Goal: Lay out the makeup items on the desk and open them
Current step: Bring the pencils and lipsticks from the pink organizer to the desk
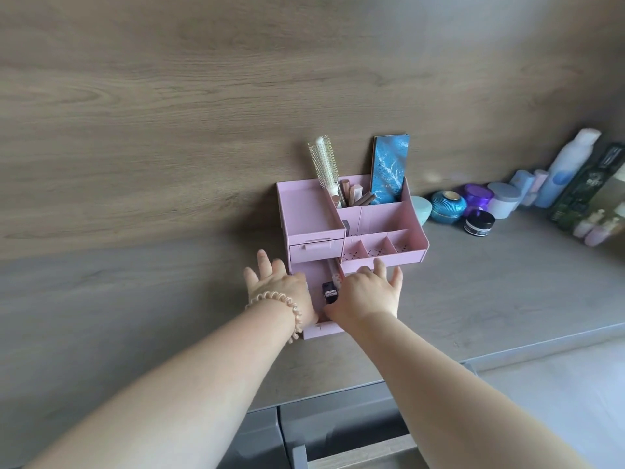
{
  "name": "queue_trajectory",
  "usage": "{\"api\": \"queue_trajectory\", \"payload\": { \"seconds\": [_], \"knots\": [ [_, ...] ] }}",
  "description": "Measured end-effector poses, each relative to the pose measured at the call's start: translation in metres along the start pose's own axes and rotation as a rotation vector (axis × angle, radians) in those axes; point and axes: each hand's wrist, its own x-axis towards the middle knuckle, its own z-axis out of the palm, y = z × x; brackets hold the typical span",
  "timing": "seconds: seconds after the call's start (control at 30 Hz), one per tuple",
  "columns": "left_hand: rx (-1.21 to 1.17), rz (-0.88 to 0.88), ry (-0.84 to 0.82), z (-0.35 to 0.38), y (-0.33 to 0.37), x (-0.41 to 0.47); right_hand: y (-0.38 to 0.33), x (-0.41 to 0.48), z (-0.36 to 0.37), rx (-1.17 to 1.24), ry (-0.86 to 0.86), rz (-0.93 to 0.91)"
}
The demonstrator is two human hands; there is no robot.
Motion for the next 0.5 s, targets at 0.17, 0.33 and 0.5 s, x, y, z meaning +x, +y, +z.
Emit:
{"api": "queue_trajectory", "payload": {
  "seconds": [0.17, 0.33, 0.5],
  "knots": [
    [-0.132, -0.054, 0.092, 0.010, 0.003, -0.002, 0.000, -0.007, 0.002, 0.045, 0.105, 0.016],
    [-0.121, 0.015, 0.394, 0.012, 0.003, -0.010, 0.003, -0.016, 0.006, 0.253, 0.303, 0.071],
    [-0.126, 0.114, 0.466, 0.013, 0.004, -0.012, -0.004, -0.032, 0.004, 0.557, 0.348, 0.235]
  ]
}}
